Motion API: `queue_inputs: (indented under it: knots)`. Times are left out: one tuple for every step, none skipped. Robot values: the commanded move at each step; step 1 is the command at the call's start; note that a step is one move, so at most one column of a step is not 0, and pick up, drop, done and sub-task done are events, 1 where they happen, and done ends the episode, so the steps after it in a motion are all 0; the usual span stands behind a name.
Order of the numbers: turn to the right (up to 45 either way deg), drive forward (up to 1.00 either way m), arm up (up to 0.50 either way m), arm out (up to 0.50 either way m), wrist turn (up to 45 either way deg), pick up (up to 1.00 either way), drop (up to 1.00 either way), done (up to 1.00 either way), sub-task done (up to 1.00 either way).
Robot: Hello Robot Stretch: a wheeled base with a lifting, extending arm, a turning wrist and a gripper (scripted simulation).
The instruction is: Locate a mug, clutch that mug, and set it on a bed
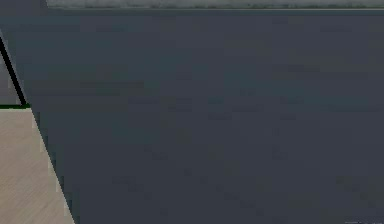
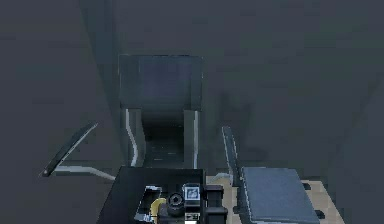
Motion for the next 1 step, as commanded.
queue_inputs:
  knots:
    - [0.0, 0.0, 0.0, 0.0, 45.0, 0.0, 0.0, 0.0, 0.0]
